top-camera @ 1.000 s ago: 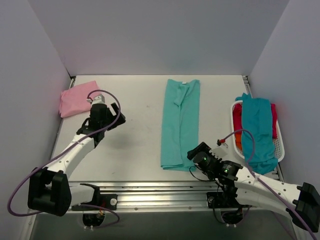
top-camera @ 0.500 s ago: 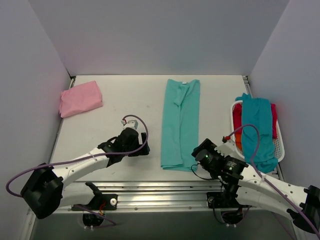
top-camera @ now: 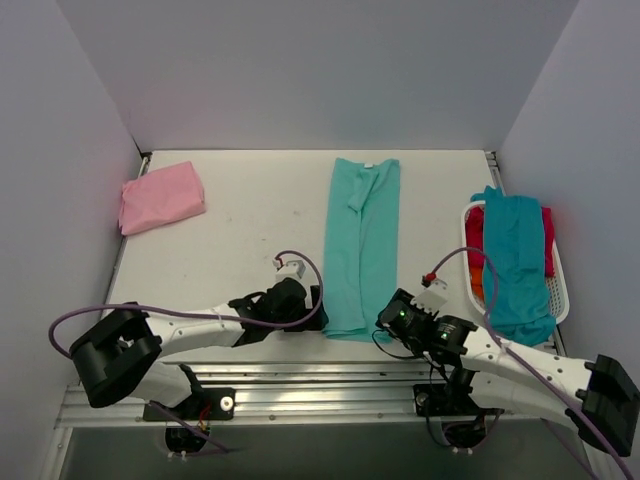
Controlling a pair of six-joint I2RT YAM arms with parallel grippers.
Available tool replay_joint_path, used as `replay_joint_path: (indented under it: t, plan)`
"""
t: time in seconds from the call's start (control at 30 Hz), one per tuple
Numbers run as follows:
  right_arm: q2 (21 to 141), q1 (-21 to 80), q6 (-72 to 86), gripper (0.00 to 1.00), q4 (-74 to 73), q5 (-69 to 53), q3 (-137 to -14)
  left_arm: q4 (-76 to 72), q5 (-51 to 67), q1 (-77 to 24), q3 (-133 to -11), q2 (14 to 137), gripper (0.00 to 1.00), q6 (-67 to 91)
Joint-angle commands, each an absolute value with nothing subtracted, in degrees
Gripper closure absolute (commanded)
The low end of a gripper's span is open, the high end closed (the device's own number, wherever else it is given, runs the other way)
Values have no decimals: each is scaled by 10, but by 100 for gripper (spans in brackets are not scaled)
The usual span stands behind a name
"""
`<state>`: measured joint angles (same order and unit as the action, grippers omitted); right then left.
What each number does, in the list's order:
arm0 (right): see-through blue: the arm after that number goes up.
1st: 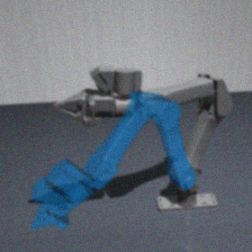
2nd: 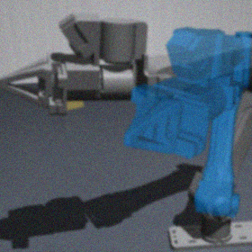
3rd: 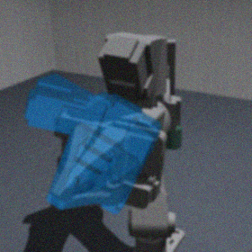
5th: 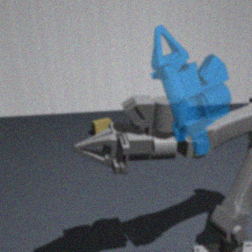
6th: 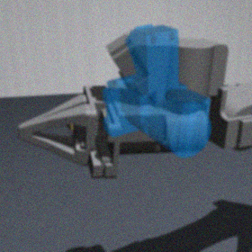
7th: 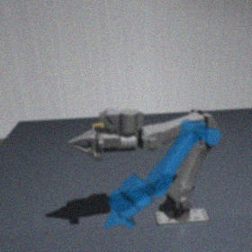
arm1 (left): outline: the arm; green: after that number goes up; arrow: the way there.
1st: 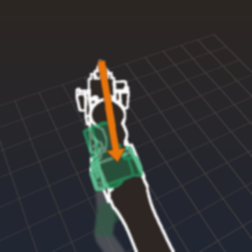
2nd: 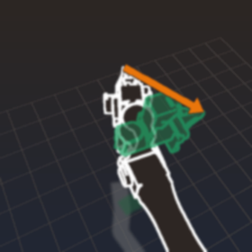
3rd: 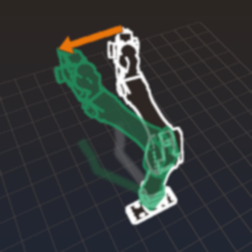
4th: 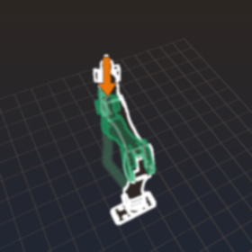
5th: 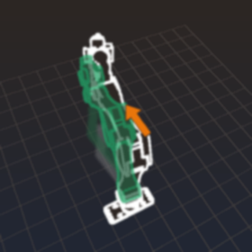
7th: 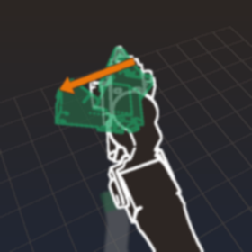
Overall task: Fold and stack the t-shirts
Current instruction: Fold the tshirt
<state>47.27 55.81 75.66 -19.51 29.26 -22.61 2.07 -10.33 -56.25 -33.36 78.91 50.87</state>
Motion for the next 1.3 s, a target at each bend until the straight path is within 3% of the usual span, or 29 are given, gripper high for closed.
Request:
replay_joint_path:
  t: [0.0,0.37,0.43,0.47,0.73,0.97,1.0,1.13,1.27]
  plan:
    - [527,554,725,46,-123,255,-210,-47,-93,-573,-341,836,6,538]
    - [503,494,679,44,-112,202,-181,-80,-55,-587,-377,896,6,542]
    - [499,493,679,51,-113,197,-178,-81,-51,-596,-380,901,6,548]
    - [499,493,679,59,-108,193,-174,-81,-49,-599,-382,903,6,550]
    - [515,492,681,67,-103,171,-169,-87,-48,-624,-370,904,5,570]
    - [507,492,688,97,-114,163,-163,-96,-59,-628,-344,888,0,583]
    - [506,493,692,100,-118,164,-164,-96,-61,-628,-343,886,10,583]
    - [502,493,694,100,-127,169,-166,-100,-66,-628,-343,892,31,580]
    - [503,493,698,100,-133,171,-168,-116,-61,-628,-346,909,45,577]
